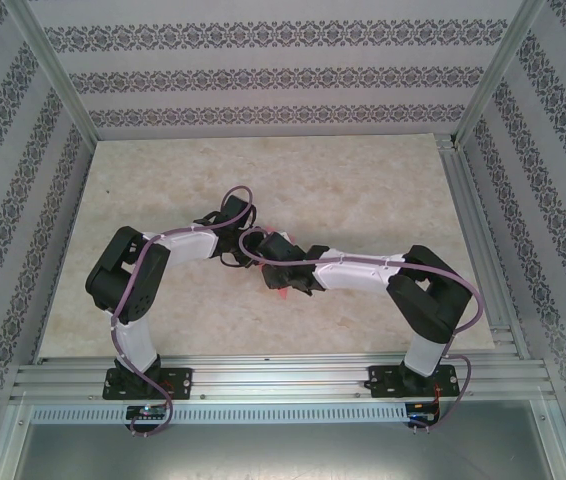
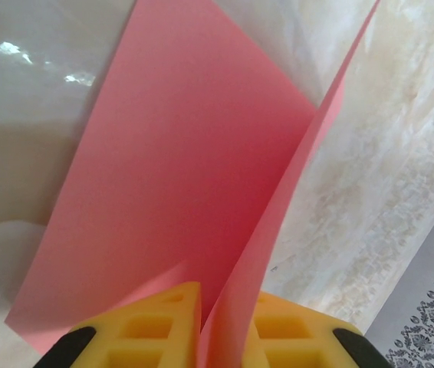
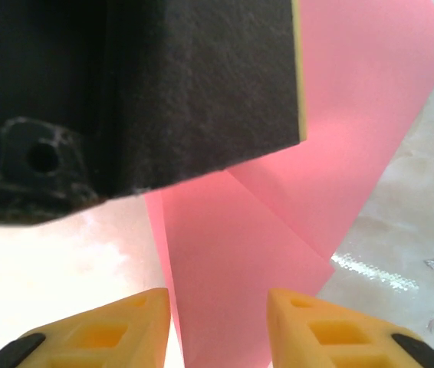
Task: Fold a paper plane with a square sheet of paper (pick it up from the middle)
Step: Fourth fold the wing at the center of the table.
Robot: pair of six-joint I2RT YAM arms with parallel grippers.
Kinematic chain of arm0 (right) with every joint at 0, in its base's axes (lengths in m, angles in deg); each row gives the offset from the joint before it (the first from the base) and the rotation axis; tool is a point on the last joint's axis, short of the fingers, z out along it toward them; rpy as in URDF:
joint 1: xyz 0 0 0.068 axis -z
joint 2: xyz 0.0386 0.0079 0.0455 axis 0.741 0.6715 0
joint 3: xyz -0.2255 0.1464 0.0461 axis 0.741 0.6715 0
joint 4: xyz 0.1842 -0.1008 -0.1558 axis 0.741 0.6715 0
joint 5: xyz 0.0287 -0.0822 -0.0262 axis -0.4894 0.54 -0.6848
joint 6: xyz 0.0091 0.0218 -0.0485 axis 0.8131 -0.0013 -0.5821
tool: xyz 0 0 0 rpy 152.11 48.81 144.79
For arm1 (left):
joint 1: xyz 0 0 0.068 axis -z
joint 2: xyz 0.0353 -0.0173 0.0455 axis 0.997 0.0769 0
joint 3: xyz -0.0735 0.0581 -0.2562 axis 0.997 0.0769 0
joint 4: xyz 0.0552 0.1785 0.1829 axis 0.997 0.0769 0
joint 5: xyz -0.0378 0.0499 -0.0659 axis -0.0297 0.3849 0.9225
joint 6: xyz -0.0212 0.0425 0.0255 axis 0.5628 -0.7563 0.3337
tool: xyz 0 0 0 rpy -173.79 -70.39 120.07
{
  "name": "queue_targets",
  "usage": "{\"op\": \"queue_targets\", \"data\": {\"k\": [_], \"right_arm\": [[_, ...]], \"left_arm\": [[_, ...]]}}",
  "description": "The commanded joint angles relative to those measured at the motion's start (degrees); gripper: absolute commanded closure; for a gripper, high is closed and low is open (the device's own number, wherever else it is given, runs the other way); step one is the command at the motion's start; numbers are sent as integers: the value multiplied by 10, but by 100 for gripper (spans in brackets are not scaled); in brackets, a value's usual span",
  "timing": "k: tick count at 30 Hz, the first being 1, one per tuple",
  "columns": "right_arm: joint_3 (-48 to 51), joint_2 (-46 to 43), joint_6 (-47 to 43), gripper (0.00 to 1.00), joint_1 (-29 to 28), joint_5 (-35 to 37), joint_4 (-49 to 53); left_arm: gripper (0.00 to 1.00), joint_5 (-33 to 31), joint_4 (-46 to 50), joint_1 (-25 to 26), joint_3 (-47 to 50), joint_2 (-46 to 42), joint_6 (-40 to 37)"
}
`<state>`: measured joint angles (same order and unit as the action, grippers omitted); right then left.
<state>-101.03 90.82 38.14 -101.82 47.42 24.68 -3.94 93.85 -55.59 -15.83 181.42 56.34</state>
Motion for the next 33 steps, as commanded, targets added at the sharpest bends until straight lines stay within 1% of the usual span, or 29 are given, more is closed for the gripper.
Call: {"op": "queue_targets", "data": {"k": [1, 2, 4, 7, 13, 17, 21, 24, 26, 29, 33], "right_arm": [[10, -1, 6, 62, -13, -10, 5], [13, -2, 7, 59, -13, -10, 3], [17, -4, 9, 57, -13, -14, 1], [30, -13, 7, 57, -15, -18, -9], [75, -61, 7, 58, -16, -21, -52], [79, -47, 4, 56, -16, -17, -63], [57, -25, -4, 55, -16, -18, -56], [52, -19, -4, 64, -16, -7, -59], [50, -14, -4, 72, -12, -13, -60], [51, -15, -5, 72, -13, -11, -60], [51, -22, -9, 80, -12, -6, -55]], "left_arm": [[82, 1, -8, -7, -12, 1, -8], [82, 1, -9, -7, -12, 1, -8], [82, 1, -6, -7, -10, 0, -8], [82, 0, -5, -7, -11, -1, -9], [82, 0, 0, -8, -14, -2, -10], [82, 0, -1, -9, -15, -1, -10], [82, 2, -2, -9, -15, 1, -9], [82, 1, -1, -9, -16, -1, -8], [82, 1, -1, -10, -17, -1, -8], [82, 2, 0, -10, -18, -1, -8], [82, 1, 3, -9, -18, -1, -9]]}}
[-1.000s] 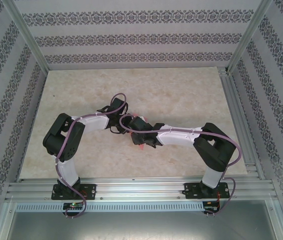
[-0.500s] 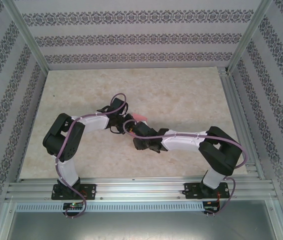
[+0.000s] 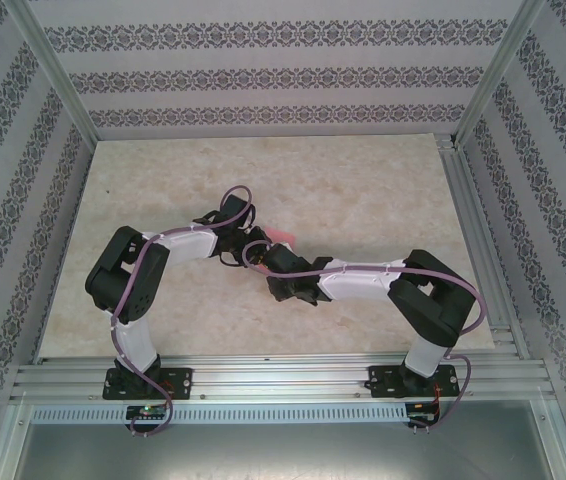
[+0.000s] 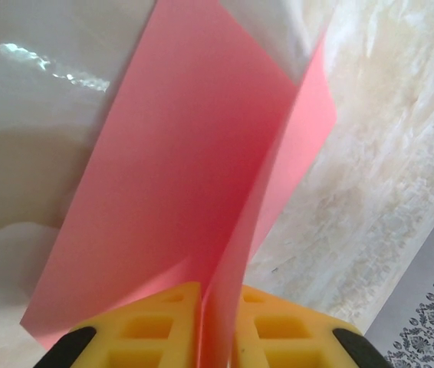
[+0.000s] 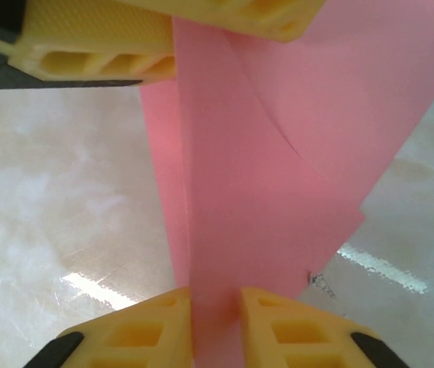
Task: Fold a paper plane with a square sheet of paper (pick it up from the middle)
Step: Fourth fold the wing at the center of the table.
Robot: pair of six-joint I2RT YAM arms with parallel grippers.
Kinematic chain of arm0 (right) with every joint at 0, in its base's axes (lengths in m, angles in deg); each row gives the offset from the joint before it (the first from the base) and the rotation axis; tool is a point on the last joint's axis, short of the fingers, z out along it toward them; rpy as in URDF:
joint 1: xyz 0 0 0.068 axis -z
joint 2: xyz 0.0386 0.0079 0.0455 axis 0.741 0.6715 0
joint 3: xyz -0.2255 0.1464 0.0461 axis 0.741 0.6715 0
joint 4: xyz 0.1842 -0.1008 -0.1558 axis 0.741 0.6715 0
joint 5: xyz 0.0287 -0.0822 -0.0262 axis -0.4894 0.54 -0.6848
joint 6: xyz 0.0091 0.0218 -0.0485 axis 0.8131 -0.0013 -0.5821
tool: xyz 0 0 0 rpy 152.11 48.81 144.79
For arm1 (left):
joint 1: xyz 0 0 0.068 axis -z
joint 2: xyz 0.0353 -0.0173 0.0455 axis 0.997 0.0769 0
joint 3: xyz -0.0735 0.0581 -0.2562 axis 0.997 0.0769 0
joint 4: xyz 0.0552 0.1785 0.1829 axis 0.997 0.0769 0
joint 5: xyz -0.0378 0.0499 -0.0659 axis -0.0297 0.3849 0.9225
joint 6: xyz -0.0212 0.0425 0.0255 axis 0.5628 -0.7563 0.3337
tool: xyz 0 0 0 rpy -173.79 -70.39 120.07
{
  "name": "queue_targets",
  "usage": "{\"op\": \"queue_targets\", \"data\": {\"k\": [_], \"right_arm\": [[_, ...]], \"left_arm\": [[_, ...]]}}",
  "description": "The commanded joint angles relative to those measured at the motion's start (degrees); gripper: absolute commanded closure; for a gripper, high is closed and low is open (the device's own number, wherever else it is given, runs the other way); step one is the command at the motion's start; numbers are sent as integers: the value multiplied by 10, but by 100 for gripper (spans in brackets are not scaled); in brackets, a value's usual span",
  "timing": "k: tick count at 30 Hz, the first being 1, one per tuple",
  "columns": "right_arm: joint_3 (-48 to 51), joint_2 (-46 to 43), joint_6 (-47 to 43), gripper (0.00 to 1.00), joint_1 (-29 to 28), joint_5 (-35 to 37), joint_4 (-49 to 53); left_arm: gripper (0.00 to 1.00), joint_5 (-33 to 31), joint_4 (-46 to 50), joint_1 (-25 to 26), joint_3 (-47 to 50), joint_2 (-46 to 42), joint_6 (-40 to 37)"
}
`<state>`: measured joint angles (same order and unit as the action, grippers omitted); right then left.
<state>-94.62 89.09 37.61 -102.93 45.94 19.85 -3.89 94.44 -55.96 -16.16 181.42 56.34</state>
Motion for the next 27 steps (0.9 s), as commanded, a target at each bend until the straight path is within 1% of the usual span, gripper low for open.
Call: {"op": "queue_targets", "data": {"k": [1, 4, 5, 7, 9, 11, 15, 20, 25, 27], "right_arm": [[-14, -5, -3, 82, 1, 8, -5], [-16, -7, -4, 85, 1, 8, 0], [-16, -10, -6, 88, 2, 5, 1], [-15, -15, -7, 89, 3, -4, 0], [-10, -19, -11, 93, 10, -25, -9], [4, -29, -10, 93, 19, -42, -27], [45, -44, 2, 96, 55, -142, -99], [93, -34, 38, 96, 104, -261, -200], [115, 2, 64, 95, 132, -330, -266], [122, 16, 82, 95, 144, -355, -296]], "left_arm": [[82, 1, -2, -6, -16, -1, -10], [82, 2, -1, -6, -18, 1, -11], [82, 1, 1, -6, -19, 1, -11], [82, 1, 2, -6, -18, 0, -11], [82, 1, 2, -6, -21, 0, -12], [81, 1, 2, -6, -21, -2, -12], [76, 2, -4, -13, -21, -15, -18], [62, -5, -22, -24, -1, -52, -19], [57, -11, -16, -26, 12, -78, -26], [57, -15, -23, -26, 22, -86, -24]]}}
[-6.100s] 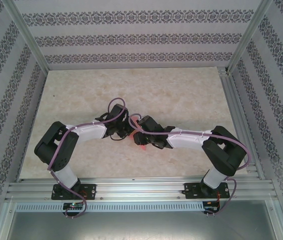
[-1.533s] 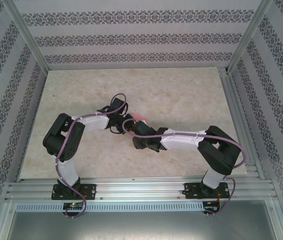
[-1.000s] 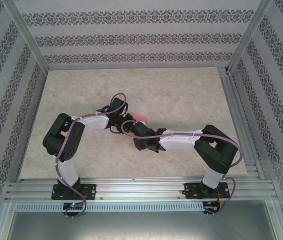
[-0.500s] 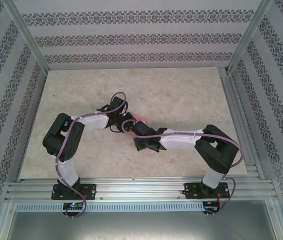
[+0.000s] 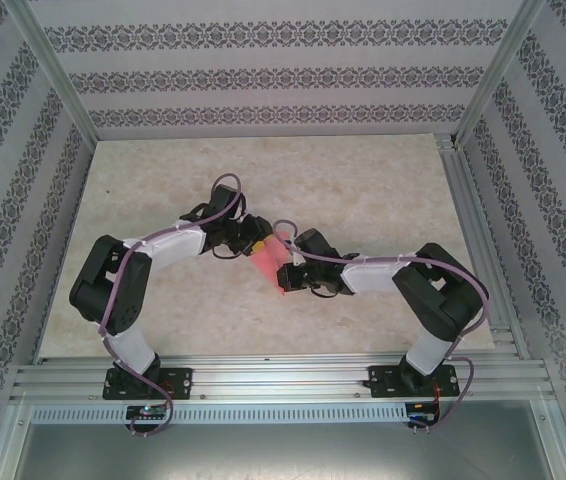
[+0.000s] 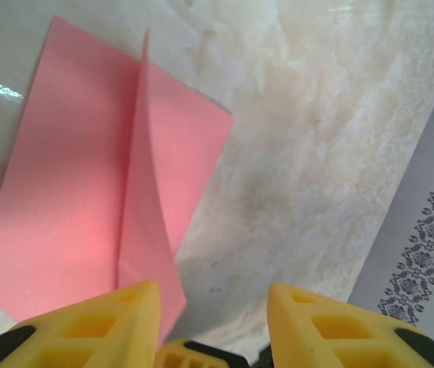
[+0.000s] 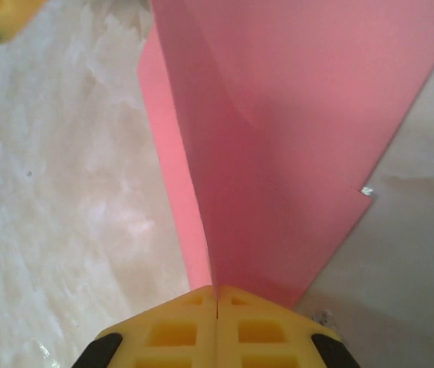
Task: Fold a paper plane with a square sheet of paper (pick it up from the middle)
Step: Fourth fold the wing at the center of the table.
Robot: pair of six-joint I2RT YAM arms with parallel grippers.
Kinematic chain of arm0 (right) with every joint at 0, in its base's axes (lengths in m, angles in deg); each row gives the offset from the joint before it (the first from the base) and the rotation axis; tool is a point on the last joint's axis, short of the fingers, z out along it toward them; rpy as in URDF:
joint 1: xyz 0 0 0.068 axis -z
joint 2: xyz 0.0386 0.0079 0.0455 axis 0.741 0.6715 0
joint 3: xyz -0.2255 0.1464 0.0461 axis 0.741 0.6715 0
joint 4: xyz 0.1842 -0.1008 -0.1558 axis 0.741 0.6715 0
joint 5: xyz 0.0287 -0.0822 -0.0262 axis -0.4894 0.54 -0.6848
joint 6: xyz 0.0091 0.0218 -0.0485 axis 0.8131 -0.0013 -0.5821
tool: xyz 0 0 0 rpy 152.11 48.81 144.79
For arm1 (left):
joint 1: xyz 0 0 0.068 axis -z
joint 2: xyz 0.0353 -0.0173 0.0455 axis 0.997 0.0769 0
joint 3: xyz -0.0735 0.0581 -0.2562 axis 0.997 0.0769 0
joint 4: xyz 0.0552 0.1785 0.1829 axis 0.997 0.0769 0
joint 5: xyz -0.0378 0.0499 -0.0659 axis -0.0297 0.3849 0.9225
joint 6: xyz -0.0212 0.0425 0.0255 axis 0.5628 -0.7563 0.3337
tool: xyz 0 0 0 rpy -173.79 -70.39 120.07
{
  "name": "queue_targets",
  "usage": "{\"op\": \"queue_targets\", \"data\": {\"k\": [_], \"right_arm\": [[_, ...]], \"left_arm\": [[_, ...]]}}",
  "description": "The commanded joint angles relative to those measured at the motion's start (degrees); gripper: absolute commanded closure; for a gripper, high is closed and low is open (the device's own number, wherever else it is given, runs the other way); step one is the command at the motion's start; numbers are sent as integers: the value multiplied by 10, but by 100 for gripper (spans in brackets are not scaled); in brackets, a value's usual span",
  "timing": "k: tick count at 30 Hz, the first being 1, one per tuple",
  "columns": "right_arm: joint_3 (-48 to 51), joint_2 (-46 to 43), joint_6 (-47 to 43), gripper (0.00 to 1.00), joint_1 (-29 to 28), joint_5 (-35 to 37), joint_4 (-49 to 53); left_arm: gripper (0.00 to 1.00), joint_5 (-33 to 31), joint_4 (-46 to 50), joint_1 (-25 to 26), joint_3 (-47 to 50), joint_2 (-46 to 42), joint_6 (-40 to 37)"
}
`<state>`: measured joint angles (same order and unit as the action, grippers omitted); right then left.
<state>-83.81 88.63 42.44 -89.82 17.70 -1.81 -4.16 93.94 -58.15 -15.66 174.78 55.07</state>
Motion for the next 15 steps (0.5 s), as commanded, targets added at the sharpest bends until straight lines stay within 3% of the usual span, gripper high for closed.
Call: {"op": "queue_targets", "data": {"k": [1, 15], "right_arm": [[18, 24, 42, 95, 18, -79, -91], [69, 32, 124, 95, 73, -130, -203]], "left_arm": [[57, -11, -24, -4, 21, -23, -11], [78, 30, -58, 21, 22, -2, -34]]}}
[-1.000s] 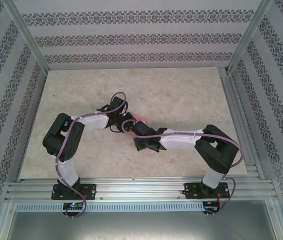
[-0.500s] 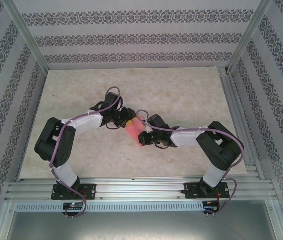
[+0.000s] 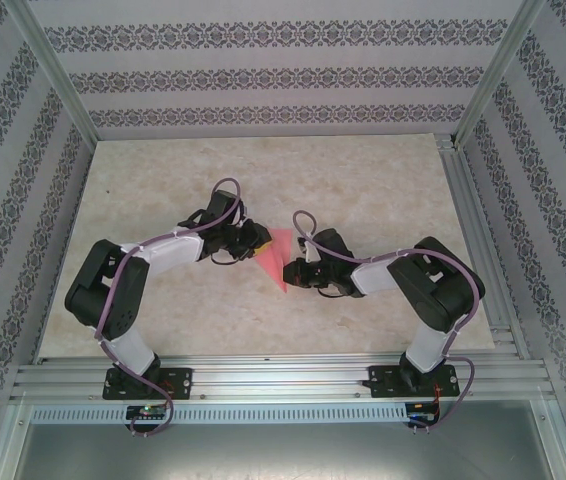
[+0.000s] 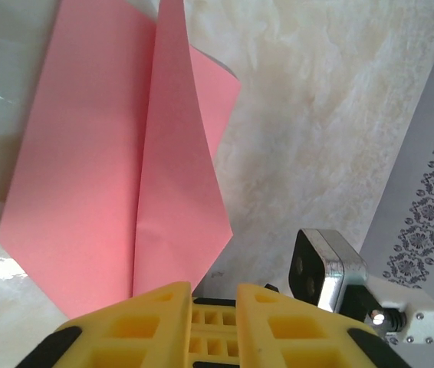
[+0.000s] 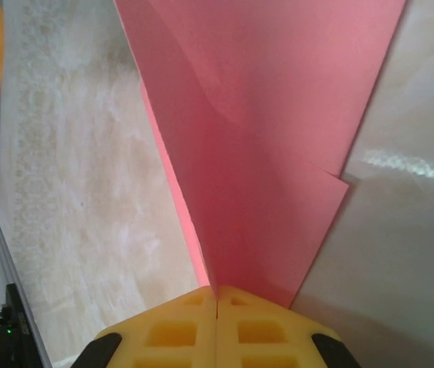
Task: Fold a paper plane with a square sheet of paper (pick it up from the middle)
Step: Fourth fold the wing at the center of the table.
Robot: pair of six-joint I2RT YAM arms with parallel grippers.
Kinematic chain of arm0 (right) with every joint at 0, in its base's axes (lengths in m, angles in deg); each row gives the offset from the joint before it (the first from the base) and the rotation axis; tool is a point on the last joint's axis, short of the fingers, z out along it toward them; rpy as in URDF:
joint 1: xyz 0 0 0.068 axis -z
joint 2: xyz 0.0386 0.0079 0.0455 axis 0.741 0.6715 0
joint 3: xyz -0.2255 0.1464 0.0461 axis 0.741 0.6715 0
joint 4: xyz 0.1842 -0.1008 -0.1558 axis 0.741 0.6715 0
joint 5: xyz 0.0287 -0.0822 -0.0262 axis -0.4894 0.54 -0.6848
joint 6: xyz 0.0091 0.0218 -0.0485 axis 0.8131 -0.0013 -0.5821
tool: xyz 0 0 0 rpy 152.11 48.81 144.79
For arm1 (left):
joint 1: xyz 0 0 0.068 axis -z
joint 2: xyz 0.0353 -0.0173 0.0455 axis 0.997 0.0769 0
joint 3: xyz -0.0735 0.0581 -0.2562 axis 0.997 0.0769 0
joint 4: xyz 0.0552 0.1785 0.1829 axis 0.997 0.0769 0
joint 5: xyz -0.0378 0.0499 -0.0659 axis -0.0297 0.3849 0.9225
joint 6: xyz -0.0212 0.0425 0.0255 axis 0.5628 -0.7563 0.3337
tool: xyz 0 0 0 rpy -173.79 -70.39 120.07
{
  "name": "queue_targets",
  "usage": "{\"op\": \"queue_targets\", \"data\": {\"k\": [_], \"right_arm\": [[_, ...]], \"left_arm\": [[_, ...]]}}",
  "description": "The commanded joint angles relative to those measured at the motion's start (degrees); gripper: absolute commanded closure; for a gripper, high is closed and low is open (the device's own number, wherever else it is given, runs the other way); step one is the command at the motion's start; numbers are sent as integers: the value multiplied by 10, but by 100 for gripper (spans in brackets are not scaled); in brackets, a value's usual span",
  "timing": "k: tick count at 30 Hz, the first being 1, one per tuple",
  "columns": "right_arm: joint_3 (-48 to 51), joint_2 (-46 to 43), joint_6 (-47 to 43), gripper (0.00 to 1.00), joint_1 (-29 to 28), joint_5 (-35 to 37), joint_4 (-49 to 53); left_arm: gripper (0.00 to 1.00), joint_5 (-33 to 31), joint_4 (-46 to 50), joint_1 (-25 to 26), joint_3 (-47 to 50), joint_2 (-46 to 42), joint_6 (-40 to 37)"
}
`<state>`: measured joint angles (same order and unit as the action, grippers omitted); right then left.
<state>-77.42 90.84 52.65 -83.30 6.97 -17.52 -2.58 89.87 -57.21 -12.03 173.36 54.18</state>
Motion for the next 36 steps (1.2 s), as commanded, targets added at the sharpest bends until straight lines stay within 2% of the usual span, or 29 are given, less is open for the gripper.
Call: {"op": "queue_targets", "data": {"k": [1, 6, 20, 31, 36], "right_arm": [[5, 12, 26, 95, 10, -21, -44], [7, 26, 50, 96, 25, -29, -53], [-13, 43, 75, 96, 49, -20, 13], [0, 68, 128, 97, 63, -35, -23], [9, 48, 150, 99, 65, -45, -68]], "left_arm": [[79, 15, -15, 13, -15, 16, -26], [86, 23, -27, 19, -17, 38, -19], [88, 43, -55, 33, -46, 92, -18], [87, 42, -47, 39, -60, 111, -23], [86, 43, -45, 42, -68, 112, -32]]}}
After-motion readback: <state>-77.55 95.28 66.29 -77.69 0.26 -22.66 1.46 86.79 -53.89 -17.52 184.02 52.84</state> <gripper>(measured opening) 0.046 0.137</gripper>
